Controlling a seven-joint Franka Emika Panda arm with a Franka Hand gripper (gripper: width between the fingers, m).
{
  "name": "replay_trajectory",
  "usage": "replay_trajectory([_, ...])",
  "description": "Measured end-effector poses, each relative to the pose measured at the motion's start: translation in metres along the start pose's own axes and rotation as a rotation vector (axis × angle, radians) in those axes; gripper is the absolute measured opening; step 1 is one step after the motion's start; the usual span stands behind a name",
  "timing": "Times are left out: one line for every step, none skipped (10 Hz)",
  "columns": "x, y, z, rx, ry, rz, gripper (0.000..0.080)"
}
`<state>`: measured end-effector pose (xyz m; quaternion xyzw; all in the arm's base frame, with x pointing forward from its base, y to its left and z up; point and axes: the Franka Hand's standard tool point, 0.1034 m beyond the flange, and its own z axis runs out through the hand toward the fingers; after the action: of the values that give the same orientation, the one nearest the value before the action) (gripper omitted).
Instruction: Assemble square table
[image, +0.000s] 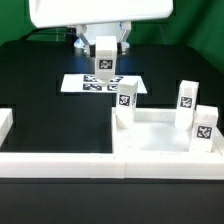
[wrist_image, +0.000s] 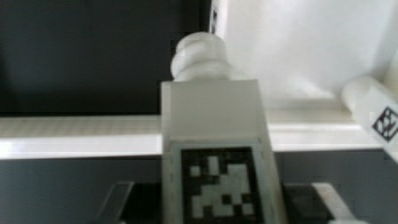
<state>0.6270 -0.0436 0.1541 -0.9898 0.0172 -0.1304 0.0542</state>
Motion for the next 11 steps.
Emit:
replay_trajectory([0.009, -0.015, 0.006, -0.007, 0.035, 0.035, 0.029])
replay_trajectory([0.023, -0.033, 0.009, -0.028, 0.069, 0.15, 0.029])
replay_trajectory([0.031, -0.034, 0.007, -0.042, 0.087, 0.16, 0.029])
replay_trajectory([0.035, -0.026, 0.004, -0.059, 0.1, 0.15, 0.029])
replay_trajectory([0.033, -0.021, 0.003, -0.075, 0.14, 0.152, 0.029])
replay_trajectory([0.027, -0.022, 0.006, -0.085, 0.169, 0.158, 0.029])
replay_trajectory([0.021, -0.027, 0.01, -0.094, 0.176, 0.159, 0.029])
replay_trajectory([0.022, -0.026, 0.01, -0.092, 0.171, 0.16, 0.029])
replay_trajectory([0.022, -0.025, 0.009, -0.093, 0.173, 0.162, 0.029])
replay_trajectory([0.022, -0.025, 0.01, -0.093, 0.172, 0.161, 0.029])
replay_trajectory([0.023, -0.025, 0.01, -0.096, 0.184, 0.163, 0.029])
